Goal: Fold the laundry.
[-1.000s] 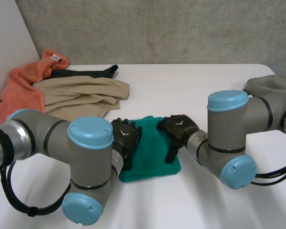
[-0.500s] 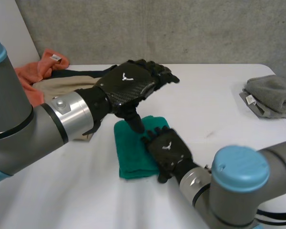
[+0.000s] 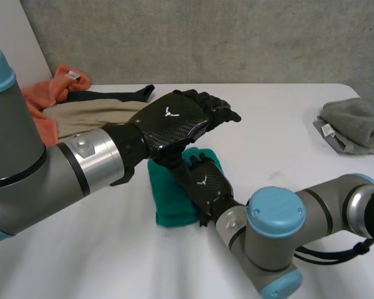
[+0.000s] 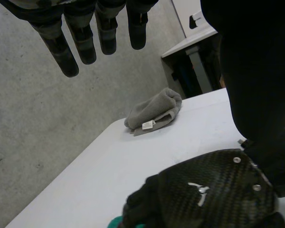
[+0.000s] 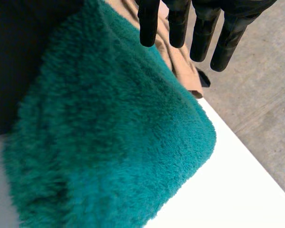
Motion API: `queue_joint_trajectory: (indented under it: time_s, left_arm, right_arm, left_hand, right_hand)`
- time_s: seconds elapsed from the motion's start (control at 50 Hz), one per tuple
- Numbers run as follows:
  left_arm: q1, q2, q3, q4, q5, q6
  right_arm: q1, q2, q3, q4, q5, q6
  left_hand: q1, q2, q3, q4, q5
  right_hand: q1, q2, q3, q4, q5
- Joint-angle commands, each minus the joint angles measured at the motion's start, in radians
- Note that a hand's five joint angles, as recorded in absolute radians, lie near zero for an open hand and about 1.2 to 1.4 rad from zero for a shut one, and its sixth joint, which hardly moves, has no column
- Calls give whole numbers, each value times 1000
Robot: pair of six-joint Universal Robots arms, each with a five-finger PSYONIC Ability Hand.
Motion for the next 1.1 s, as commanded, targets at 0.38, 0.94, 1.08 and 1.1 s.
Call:
queue_joint_trajectory:
  time_s: [0.38, 0.94, 1.08, 1.1]
  left_arm:
    - [12, 28, -4, -1, -1, -5]
    - [43, 69, -6, 1, -3, -11]
    - [45, 89, -6, 1, -3, -11]
    - [45, 92, -6, 1, -3, -11]
  right_arm:
    - [-12, 91, -230, 184, -32, 51]
    - [-559, -83, -432, 6, -405, 15]
    - [-759, -9, -618, -13, -460, 231]
    - [-779, 3, -632, -17, -475, 248]
  left_hand:
    - [19, 5, 15, 18, 0]
    - [19, 5, 15, 18, 0]
    - [19, 5, 15, 18, 0]
    - [19, 5, 15, 18, 0]
  right_hand:
    - [1201, 1174, 1186, 1164, 1168]
    - [1201, 1174, 1186, 1164, 1168]
    - [1201, 1174, 1186, 1164, 1168]
    - [1201, 1174, 1186, 1164, 1168]
